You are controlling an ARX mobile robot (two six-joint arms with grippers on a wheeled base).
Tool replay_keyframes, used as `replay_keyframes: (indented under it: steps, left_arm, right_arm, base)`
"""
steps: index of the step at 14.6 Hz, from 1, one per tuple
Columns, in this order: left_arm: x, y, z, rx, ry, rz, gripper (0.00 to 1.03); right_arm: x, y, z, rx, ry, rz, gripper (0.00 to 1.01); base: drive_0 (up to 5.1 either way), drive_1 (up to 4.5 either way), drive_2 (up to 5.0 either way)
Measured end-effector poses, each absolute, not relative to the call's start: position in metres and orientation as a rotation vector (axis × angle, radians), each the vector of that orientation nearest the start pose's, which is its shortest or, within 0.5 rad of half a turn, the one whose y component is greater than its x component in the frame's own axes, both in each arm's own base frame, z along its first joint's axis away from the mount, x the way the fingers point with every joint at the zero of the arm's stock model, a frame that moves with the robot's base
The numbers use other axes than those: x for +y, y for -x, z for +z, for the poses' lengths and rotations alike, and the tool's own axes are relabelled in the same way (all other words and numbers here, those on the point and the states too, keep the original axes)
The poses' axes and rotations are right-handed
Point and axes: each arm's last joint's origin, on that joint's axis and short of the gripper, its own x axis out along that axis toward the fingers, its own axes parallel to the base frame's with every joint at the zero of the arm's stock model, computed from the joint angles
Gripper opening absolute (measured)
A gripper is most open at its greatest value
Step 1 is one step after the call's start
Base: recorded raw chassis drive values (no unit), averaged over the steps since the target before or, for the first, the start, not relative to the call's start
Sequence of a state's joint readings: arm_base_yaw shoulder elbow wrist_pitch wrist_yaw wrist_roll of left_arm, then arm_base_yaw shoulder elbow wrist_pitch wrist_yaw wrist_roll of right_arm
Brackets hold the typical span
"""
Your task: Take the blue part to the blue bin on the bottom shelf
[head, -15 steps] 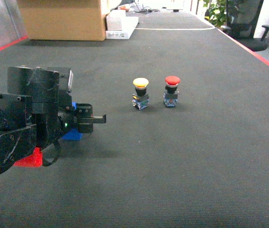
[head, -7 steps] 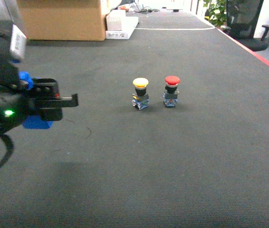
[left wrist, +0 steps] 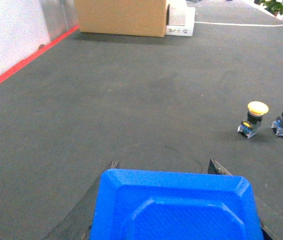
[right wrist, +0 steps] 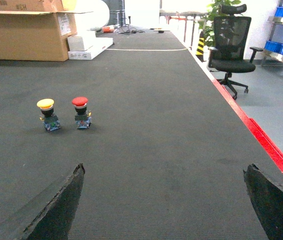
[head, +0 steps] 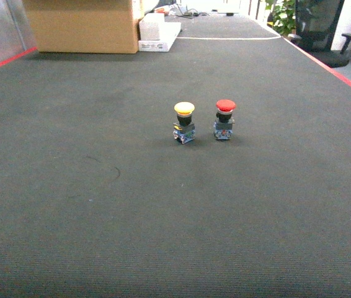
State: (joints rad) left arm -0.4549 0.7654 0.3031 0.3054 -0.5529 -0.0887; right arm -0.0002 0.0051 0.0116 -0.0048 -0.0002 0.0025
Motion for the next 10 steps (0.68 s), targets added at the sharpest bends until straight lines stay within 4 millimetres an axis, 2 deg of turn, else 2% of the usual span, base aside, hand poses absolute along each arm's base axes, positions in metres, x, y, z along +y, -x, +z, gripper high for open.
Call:
replay_keyframes:
  steps: [1, 2, 10]
  left_arm:
    - [-0.0541, -0.1364, 0.2162, 0.147, 0.024, 0.109, 0.44]
    - [-0.0544, -0.1338, 0.2156, 0.143, 0.024, 0.111, 0.44]
    - [-0.0546, -0.1345, 0.2142, 0.153, 0.018, 0.115, 0.44]
  right_arm:
    - [0.0, -0.0973, 0.1666, -0.001, -0.002, 0.0, 0.98]
    - [0.0, -0.0973, 0.1666, -0.002, -0.002, 0.0, 0.98]
    - [0.0, -0.0973, 0.1666, -0.002, -0.002, 0.0, 0.98]
  base:
    - [0.0, 0.0, 0.0]
    - [0.0, 0.0, 0.0]
    - [0.0, 0.0, 0.0]
